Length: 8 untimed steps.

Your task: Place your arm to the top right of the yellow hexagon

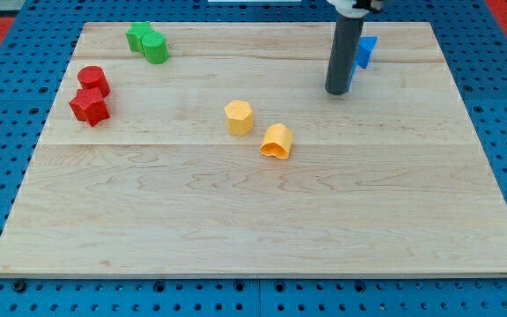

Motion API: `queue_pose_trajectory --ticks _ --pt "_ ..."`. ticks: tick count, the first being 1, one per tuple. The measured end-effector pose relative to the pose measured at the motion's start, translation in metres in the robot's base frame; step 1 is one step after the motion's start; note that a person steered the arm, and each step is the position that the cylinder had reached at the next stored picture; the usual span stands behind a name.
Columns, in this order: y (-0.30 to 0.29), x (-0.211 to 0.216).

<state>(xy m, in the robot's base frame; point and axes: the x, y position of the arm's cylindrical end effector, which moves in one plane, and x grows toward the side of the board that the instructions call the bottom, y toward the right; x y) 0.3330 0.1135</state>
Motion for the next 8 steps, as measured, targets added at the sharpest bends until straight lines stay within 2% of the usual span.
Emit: queue_pose_trajectory --ticks 1,2,3,7,8 --pt "0.000 -0.019" --pt "0.000 -0.012" --pt "0.011 0.013" --pt "0.020 0.011" --pt "0.020 0.022"
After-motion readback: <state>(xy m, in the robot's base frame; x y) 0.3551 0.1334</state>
